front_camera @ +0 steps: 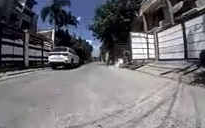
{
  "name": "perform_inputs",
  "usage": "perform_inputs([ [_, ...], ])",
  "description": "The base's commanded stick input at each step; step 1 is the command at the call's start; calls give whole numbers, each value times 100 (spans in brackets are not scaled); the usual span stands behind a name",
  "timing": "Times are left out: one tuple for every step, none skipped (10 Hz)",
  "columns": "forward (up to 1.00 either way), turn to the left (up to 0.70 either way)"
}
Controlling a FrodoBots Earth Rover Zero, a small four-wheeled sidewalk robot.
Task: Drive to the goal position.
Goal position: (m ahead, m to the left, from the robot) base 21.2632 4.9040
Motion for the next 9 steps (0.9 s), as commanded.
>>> perform_inputs([
  [100, 0],
  [100, 3],
  [100, 2],
  [100, 0],
  [100, 0],
  [100, 0],
  [100, 0],
  [100, 0],
  [100, 0],
])
